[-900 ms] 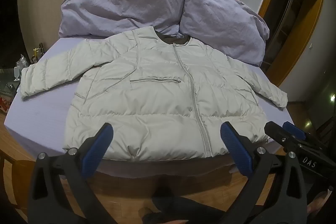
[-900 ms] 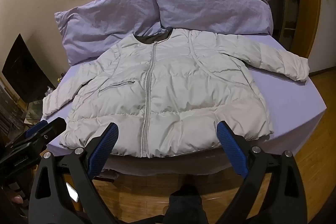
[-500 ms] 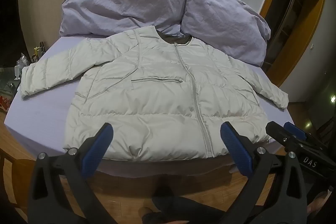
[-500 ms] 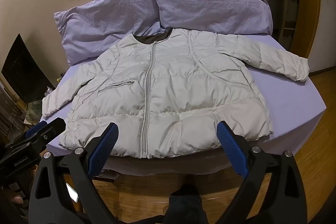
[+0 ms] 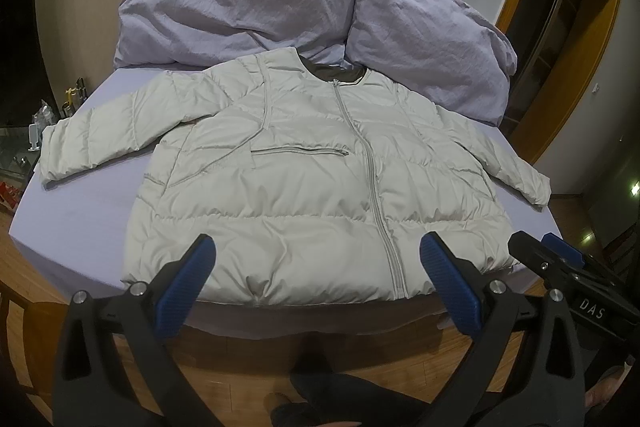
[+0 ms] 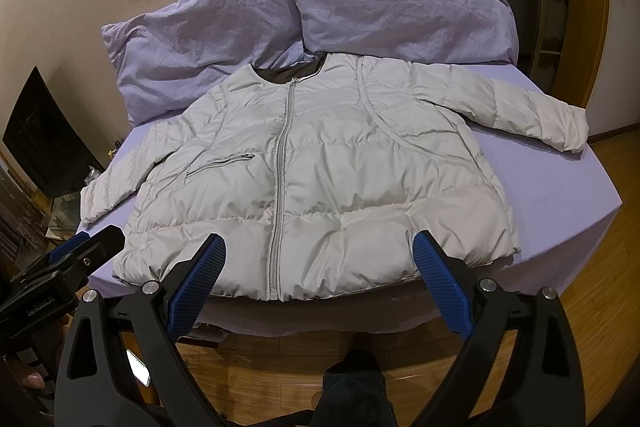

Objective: Fold large clothes

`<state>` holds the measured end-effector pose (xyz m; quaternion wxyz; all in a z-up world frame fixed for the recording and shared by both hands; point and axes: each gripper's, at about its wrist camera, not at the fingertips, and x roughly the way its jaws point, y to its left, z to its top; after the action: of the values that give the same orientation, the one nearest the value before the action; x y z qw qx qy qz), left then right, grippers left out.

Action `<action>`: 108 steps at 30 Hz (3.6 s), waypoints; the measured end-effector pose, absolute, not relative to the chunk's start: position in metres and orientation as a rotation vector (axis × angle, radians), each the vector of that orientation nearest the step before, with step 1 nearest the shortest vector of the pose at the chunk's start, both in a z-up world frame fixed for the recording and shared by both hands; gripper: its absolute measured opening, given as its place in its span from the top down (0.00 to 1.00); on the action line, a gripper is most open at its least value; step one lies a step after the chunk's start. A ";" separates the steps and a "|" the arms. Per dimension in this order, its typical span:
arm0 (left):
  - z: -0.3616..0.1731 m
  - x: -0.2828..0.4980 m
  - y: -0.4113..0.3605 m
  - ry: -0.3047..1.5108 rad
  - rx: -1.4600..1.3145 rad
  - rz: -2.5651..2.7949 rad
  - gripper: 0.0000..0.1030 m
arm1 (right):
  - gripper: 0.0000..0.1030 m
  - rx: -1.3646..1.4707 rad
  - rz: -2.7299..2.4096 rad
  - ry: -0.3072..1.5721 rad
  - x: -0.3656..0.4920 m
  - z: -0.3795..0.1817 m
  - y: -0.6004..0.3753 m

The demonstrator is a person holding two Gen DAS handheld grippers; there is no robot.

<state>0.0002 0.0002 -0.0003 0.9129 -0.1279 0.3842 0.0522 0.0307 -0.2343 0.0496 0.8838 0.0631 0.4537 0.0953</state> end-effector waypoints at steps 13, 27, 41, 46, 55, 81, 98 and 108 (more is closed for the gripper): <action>0.000 0.000 0.000 0.793 -0.262 0.107 0.02 | 0.07 0.134 0.197 0.945 0.031 0.049 -0.234; 0.000 0.000 0.000 0.796 -0.261 0.110 0.02 | 0.07 0.136 0.199 0.946 0.030 0.049 -0.234; 0.000 0.000 0.000 0.797 -0.260 0.110 0.02 | 0.07 0.137 0.199 0.947 0.030 0.049 -0.234; 0.000 0.000 0.000 0.797 -0.259 0.110 0.02 | 0.07 0.138 0.199 0.948 0.030 0.049 -0.234; 0.000 0.000 0.000 0.798 -0.259 0.110 0.02 | 0.07 0.138 0.199 0.949 0.030 0.049 -0.234; -0.037 0.081 0.028 0.877 -0.203 0.201 0.02 | 0.15 0.213 -0.108 1.029 0.147 -0.007 -0.344; -0.065 0.189 0.046 0.976 -0.196 0.305 0.02 | 0.32 0.496 -0.652 1.136 0.232 -0.067 -0.580; -0.070 0.216 0.040 1.016 -0.167 0.317 0.02 | 0.61 0.543 -0.625 1.173 0.240 -0.092 -0.595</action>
<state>0.2155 0.0404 -0.0705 0.8584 -0.0795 0.4838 0.1511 0.2402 -0.5950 -0.0919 0.7532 0.2489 0.5372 -0.2865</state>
